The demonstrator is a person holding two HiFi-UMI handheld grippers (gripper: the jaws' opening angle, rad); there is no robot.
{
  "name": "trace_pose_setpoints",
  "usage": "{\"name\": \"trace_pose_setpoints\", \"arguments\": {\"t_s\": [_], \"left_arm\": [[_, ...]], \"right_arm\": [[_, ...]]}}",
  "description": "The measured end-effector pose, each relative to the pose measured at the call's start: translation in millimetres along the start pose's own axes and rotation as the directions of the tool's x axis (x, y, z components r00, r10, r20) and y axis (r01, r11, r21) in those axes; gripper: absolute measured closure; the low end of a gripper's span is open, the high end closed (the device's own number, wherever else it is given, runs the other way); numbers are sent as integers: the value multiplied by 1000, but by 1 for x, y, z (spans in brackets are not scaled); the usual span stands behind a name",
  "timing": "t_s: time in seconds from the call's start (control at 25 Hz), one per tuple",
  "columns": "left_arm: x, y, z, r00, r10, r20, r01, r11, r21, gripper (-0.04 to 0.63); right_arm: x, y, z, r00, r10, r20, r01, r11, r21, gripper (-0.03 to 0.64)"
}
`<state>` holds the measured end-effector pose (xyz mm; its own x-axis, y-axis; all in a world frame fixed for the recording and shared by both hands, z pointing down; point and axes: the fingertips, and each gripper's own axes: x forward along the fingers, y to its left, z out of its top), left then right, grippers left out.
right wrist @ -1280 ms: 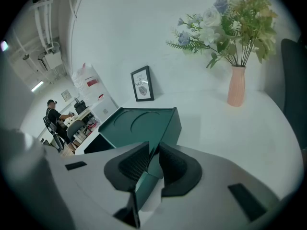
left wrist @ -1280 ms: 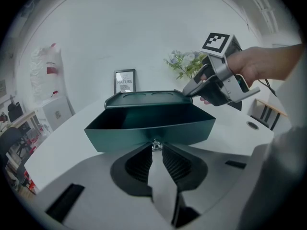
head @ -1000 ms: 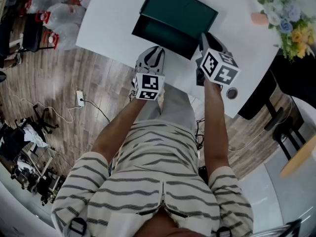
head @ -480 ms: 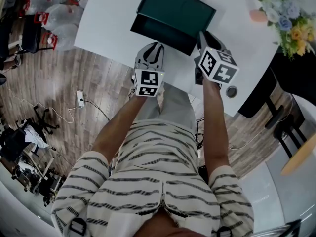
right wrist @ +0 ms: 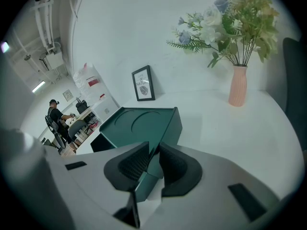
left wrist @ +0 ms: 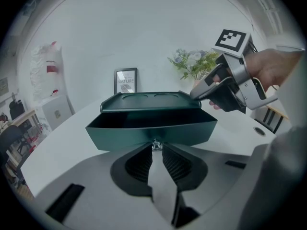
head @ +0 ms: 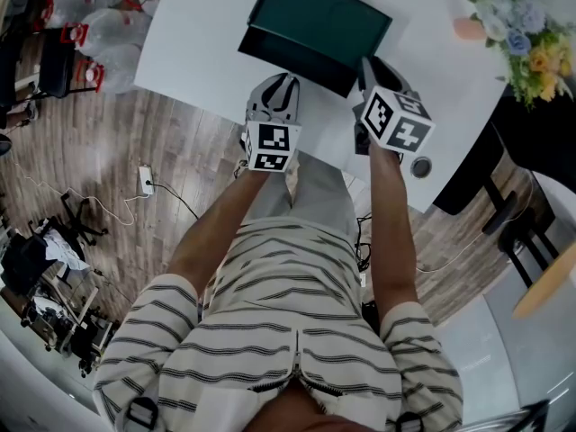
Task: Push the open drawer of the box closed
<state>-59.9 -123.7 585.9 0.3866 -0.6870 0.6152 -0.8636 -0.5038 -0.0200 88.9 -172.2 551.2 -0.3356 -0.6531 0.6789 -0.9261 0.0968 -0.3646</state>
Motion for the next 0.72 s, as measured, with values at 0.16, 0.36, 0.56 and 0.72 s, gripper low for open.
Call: {"name": "trace_pose_setpoints", "arguments": {"t_s": [0.16, 0.36, 0.56, 0.72], "left_arm": [[3, 1, 2, 1000, 0, -2, 0, 1000, -7, 528], [7, 0, 6, 1000, -2, 0, 2, 1000, -7, 528], [12, 1, 9, 1000, -1, 2, 1, 1000, -8, 528], [15, 2, 12, 1000, -3, 5, 3, 1000, -2, 528]], "right_arm": [[0, 1, 0, 1000, -2, 0, 2, 1000, -5, 537], [0, 1, 0, 1000, -2, -1, 2, 1000, -6, 537], [-1, 1, 2, 1000, -1, -1, 1, 1000, -4, 537], [-1, 2, 3, 1000, 4, -2, -4, 1000, -1, 537]]}}
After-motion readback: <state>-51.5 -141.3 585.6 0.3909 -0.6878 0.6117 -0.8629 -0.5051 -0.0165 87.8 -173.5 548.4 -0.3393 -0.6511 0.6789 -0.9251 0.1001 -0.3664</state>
